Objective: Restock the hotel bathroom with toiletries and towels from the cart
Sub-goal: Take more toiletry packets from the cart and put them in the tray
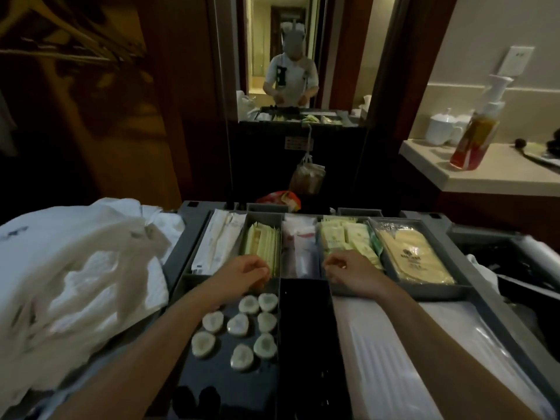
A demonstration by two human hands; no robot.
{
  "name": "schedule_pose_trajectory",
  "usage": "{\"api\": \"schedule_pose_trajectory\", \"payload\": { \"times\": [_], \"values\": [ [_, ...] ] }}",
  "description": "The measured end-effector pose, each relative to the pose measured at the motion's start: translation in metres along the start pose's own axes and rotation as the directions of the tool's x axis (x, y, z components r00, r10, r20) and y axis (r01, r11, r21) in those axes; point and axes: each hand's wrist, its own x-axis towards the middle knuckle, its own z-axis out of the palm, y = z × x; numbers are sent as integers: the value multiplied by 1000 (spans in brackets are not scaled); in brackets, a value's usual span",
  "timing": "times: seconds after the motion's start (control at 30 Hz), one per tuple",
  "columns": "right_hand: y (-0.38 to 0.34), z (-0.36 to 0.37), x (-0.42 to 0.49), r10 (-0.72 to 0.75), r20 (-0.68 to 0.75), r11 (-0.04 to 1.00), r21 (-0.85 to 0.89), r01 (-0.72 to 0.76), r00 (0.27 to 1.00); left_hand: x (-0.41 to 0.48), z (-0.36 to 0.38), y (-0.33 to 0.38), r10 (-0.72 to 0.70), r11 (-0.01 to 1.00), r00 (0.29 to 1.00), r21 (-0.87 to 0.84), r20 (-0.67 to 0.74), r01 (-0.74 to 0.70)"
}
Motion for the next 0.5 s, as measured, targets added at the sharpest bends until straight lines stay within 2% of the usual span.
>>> {"api": "schedule_pose_trajectory", "payload": {
  "times": [0.13, 0.3, 0.5],
  "values": [
    [1, -6, 57, 39, -76, 995, -87, -45, 996, 52, -28, -2, 10, 999, 1000, 53, -23, -8],
    [5, -5, 118, 79, -108, 968, -228, -103, 991, 108, -45, -10, -29, 999, 998, 26, -53, 30],
    [25, 2, 185, 97, -143, 832, -532, -159, 985, 147, -44, -23, -95, 994, 988, -59, -125, 88]
  ]
}}
